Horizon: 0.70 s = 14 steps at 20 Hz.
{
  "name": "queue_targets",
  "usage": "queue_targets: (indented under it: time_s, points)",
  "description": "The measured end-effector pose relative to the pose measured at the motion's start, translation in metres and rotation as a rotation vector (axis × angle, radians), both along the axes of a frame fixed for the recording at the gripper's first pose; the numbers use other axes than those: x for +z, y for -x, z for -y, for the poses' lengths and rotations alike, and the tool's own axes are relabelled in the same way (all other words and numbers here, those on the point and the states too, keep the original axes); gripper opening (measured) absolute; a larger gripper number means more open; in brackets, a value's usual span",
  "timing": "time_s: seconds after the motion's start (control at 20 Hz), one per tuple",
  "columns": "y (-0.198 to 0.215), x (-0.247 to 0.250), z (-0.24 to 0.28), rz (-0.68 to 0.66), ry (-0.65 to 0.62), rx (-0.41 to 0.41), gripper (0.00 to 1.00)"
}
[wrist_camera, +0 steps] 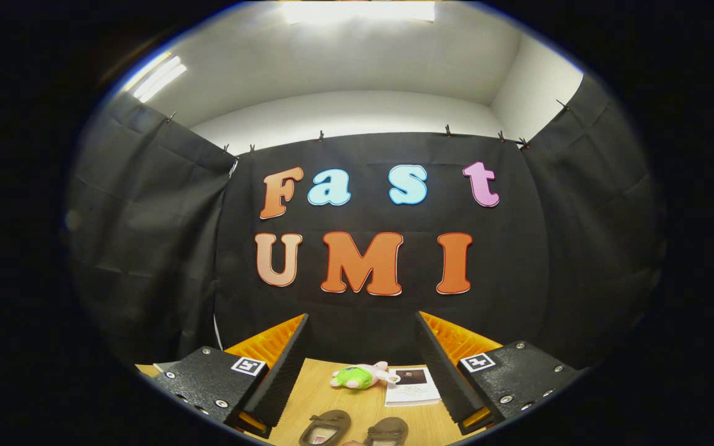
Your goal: Open the storage box then place both shoes into the box .Put the left shoe in first, then the right shoe, with the right side of both shoes facing outward in a uniform manner.
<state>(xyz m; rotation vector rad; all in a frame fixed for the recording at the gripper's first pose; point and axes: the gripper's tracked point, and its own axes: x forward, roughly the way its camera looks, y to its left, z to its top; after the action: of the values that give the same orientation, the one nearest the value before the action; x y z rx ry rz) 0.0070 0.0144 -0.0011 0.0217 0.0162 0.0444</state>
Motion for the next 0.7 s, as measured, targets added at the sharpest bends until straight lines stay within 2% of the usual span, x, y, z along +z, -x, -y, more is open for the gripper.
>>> queue_targets:
  time_s: [0.4,0.7]
  points:
    - [0.004,-0.012,-0.012,-0.024,0.009,0.015,0.98]
    - [0.008,-0.037,-0.033,-0.072,-0.012,0.061,0.98]
